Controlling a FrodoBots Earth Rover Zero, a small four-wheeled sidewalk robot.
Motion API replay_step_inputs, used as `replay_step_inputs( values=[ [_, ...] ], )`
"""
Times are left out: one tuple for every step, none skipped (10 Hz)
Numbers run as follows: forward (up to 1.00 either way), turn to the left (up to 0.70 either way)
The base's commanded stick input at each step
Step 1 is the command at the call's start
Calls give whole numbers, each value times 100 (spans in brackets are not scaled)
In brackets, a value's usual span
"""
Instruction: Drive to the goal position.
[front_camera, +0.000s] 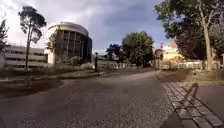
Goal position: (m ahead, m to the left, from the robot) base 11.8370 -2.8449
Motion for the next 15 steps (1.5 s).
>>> replay_step_inputs(
  values=[
    [45, -24],
    [45, -27],
    [45, -27],
    [45, -27],
    [45, -17],
    [45, 0],
    [45, 0],
    [45, 0],
    [45, 0],
    [45, 0],
    [45, 0],
    [45, 0],
    [45, 0],
    [45, 0],
    [45, 0]
  ],
)
